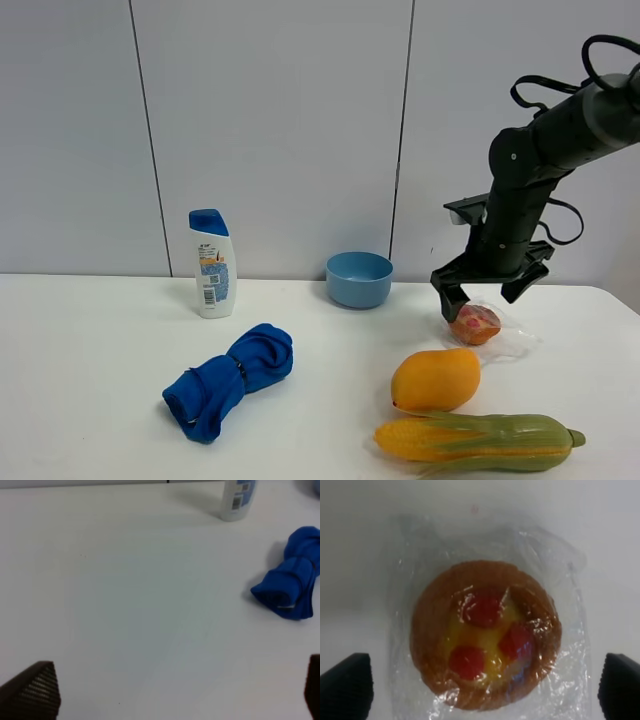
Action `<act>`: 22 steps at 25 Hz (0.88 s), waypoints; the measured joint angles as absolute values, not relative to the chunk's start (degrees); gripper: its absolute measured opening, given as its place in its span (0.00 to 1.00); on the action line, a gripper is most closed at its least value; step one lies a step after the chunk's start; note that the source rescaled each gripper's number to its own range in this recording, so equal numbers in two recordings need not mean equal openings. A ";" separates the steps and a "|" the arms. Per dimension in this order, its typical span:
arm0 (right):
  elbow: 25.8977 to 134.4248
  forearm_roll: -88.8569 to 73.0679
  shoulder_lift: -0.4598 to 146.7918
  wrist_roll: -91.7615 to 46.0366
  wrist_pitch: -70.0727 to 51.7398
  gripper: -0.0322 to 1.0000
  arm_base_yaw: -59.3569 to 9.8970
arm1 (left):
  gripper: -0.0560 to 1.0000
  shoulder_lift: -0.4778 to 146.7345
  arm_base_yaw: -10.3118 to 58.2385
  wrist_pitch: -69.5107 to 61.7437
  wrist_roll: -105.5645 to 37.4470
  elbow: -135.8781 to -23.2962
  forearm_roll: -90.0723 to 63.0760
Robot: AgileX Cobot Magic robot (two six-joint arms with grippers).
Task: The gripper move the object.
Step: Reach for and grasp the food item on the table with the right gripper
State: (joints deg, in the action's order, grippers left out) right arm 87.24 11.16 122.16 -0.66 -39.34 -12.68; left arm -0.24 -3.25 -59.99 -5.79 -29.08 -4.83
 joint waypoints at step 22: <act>87.24 11.04 128.09 7.35 -33.54 0.23 -8.21 | 1.00 -0.24 -3.25 -59.99 -5.79 -29.08 -4.89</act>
State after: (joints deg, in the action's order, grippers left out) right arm 87.24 11.04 128.09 7.35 -33.54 -8.21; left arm -0.24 -3.25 -59.99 -5.79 -29.08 -4.89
